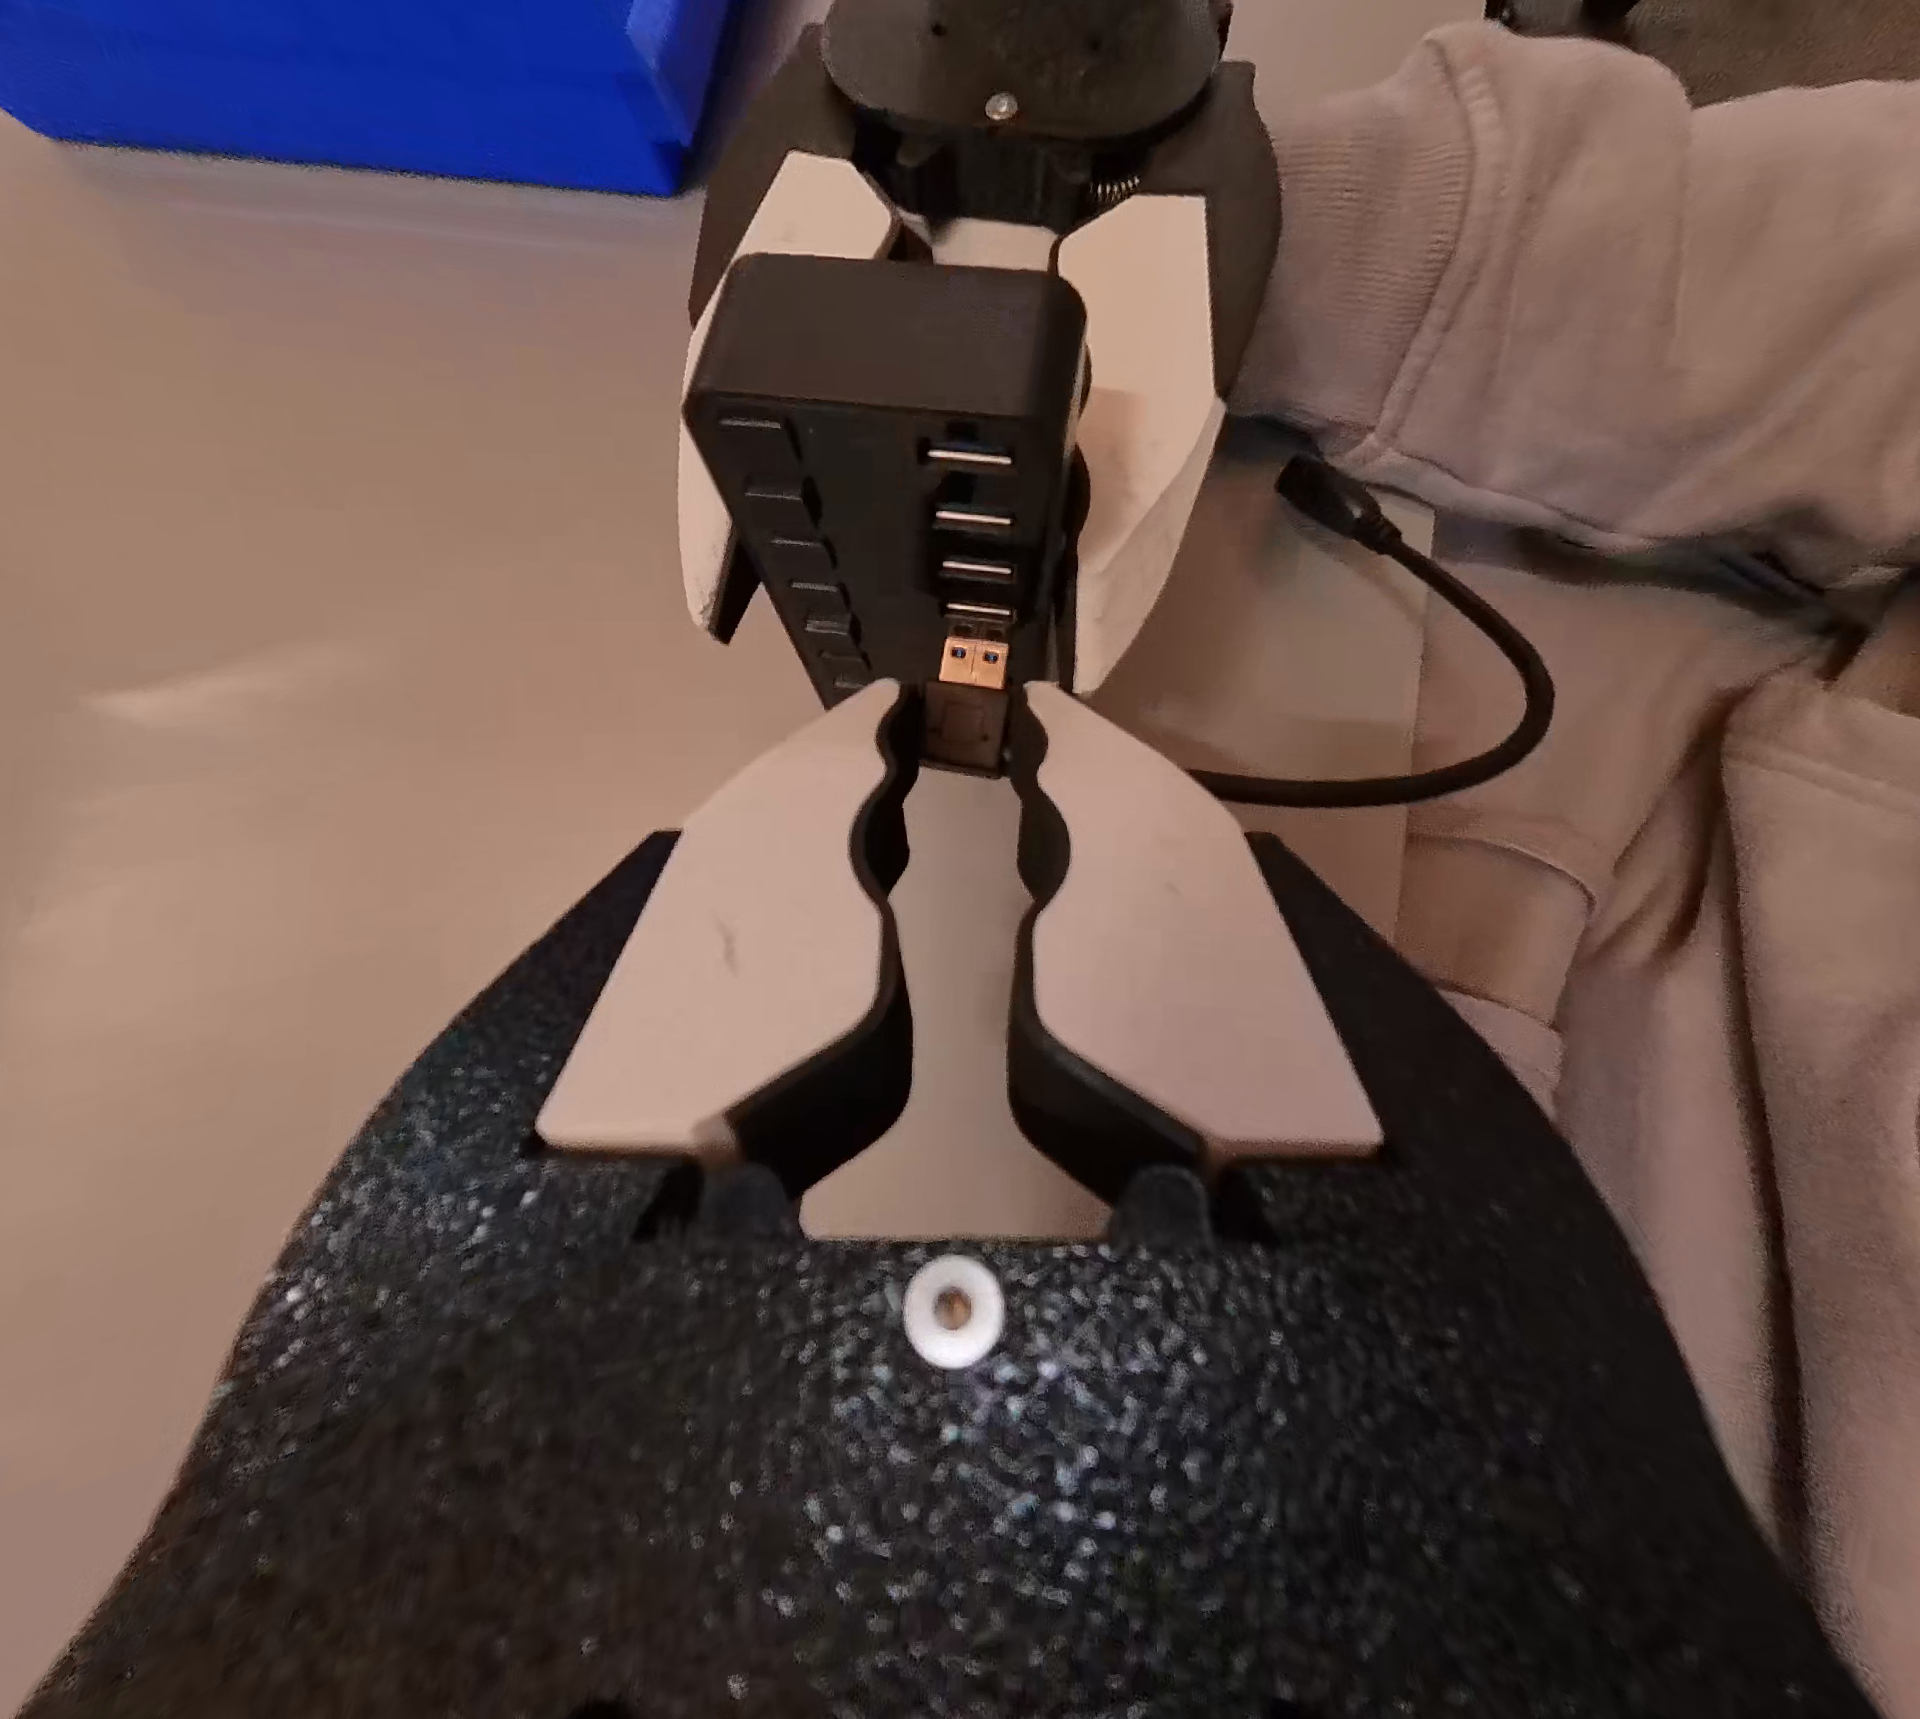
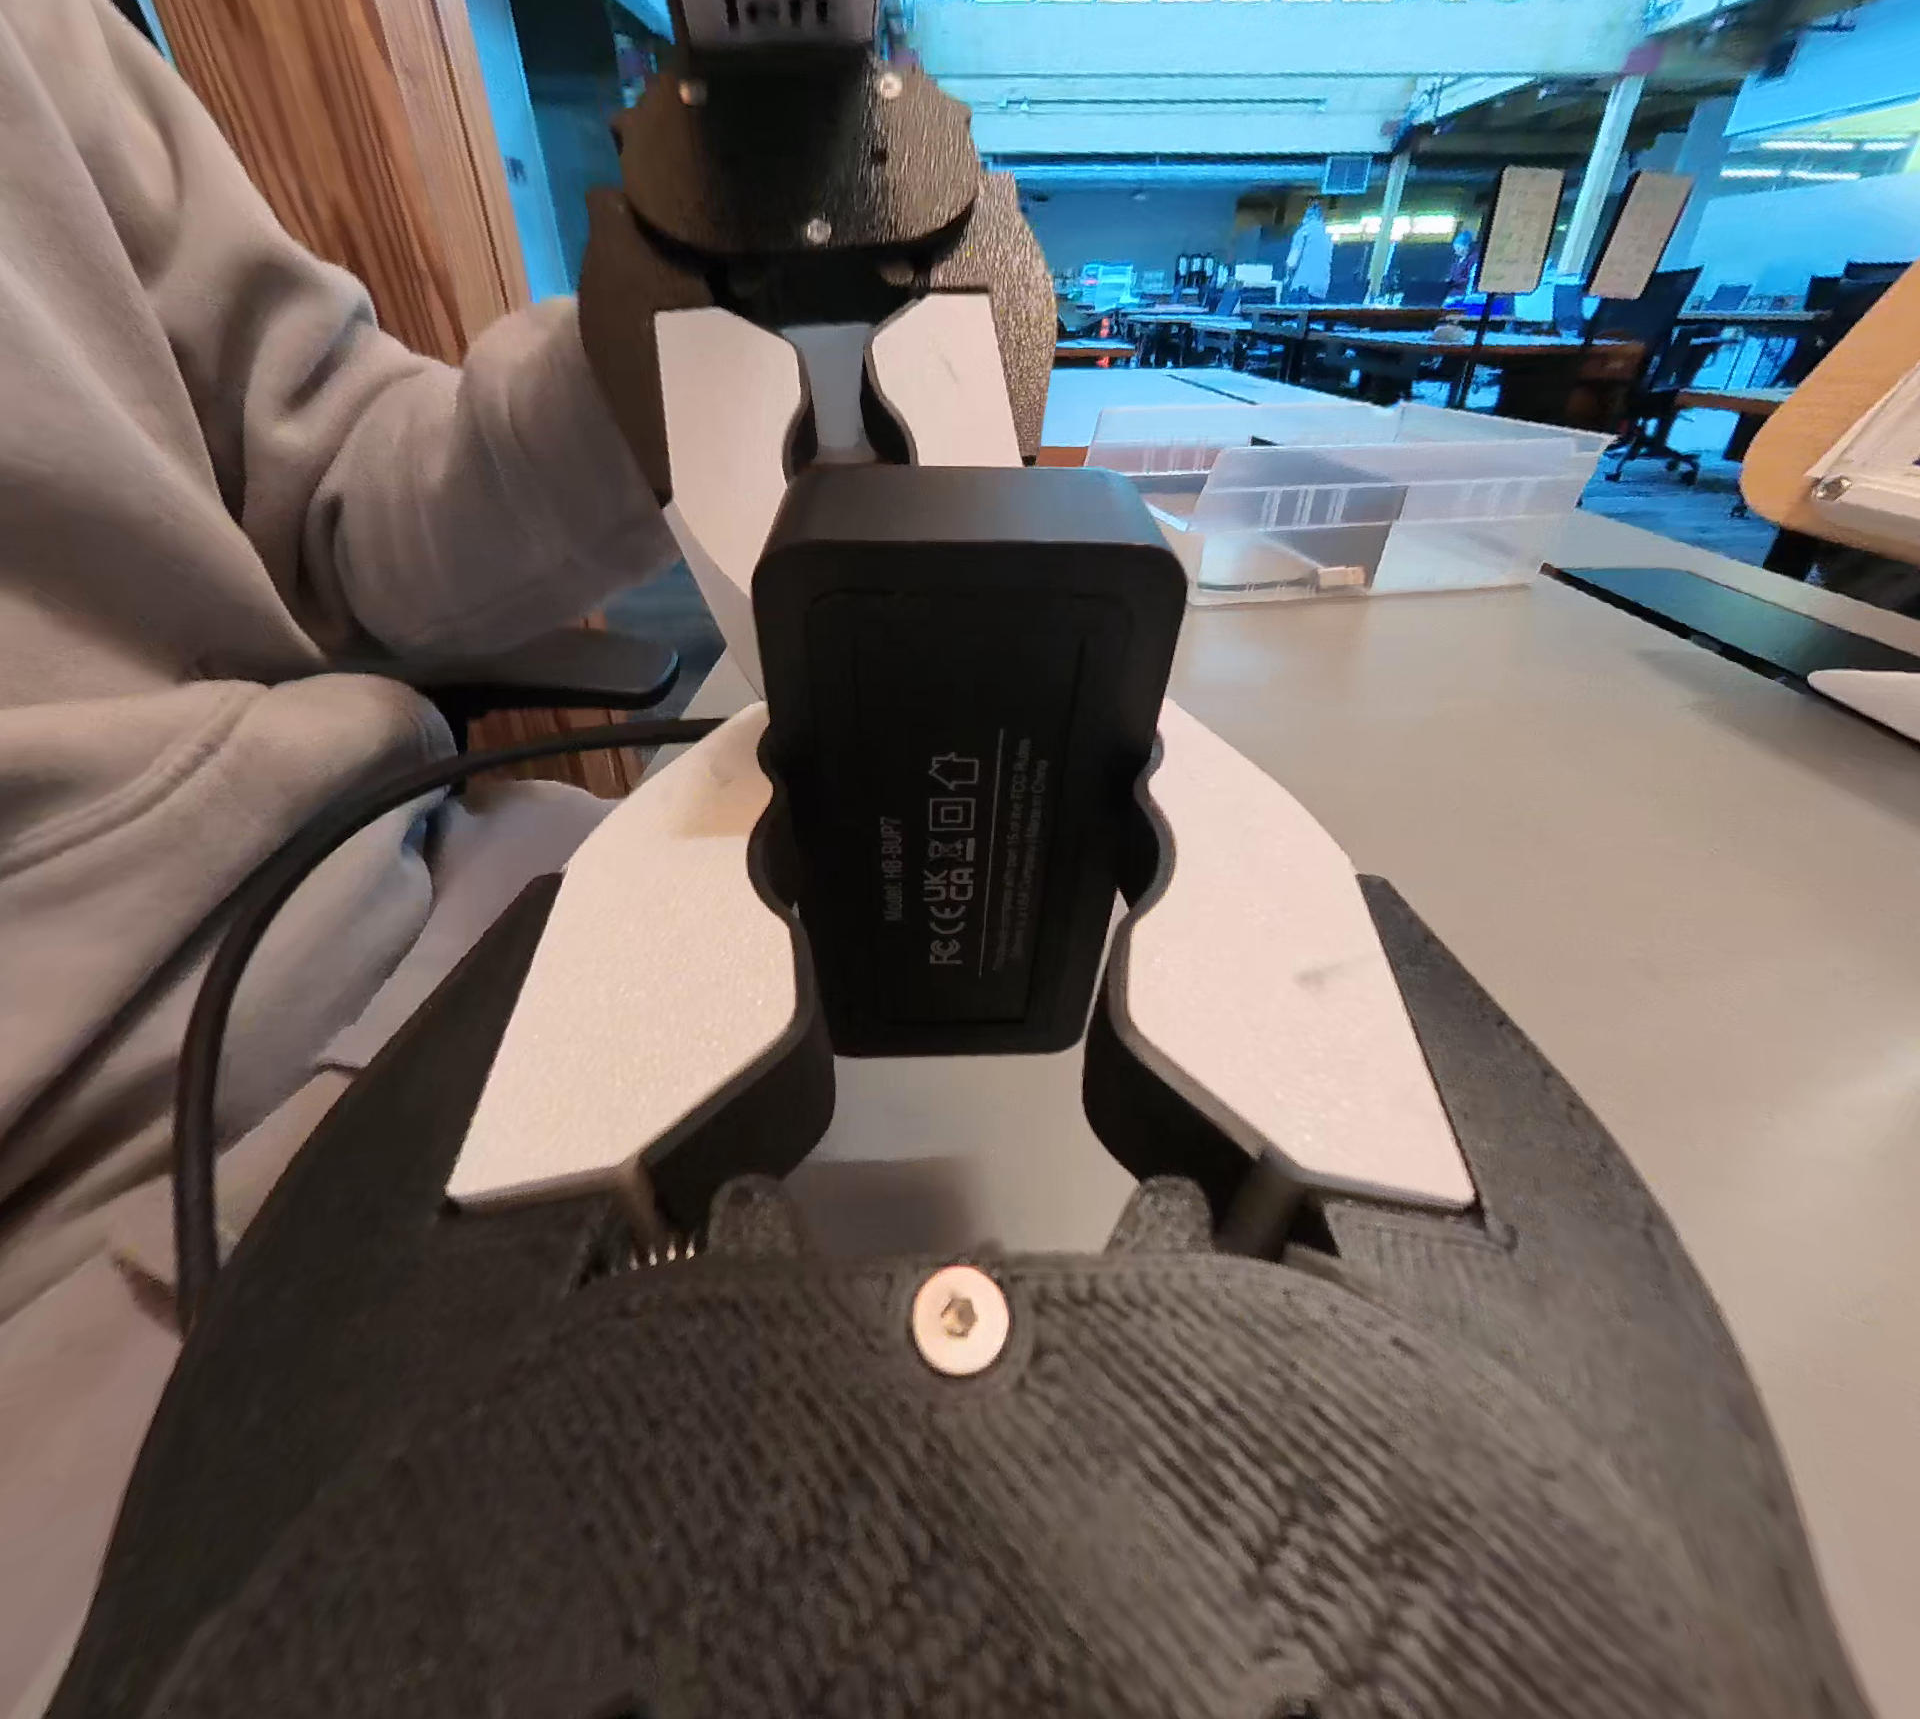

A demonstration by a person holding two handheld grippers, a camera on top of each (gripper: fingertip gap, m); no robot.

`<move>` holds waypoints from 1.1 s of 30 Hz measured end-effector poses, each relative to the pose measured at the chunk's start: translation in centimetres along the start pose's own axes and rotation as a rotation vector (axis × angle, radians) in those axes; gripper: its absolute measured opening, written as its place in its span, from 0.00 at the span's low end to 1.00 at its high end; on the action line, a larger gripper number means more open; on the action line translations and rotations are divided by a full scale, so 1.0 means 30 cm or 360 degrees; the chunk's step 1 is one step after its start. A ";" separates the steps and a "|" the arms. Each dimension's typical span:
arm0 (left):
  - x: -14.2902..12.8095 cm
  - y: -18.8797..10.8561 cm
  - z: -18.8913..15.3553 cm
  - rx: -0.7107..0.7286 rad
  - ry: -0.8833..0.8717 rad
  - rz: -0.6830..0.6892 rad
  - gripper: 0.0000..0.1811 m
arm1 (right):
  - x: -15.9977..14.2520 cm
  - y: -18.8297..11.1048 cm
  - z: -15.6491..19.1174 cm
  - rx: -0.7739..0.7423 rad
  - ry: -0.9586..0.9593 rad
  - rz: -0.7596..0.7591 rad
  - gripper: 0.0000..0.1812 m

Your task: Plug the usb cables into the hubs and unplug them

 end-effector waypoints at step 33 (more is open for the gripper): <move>-0.174 0.029 0.019 -0.0608 -0.1590 -0.0690 0.07 | -0.003 0.009 0.009 -0.0020 -0.0046 0.0036 0.33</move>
Point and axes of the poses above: each gripper's, where its closed fingertips meet, y out along the fingers, x out of its top, z = x × y across the jaws, the point moved 9 cm from there along -y, back along the fingers, and after that the axes turned 2 degrees about -z, right-handed, at the moved point
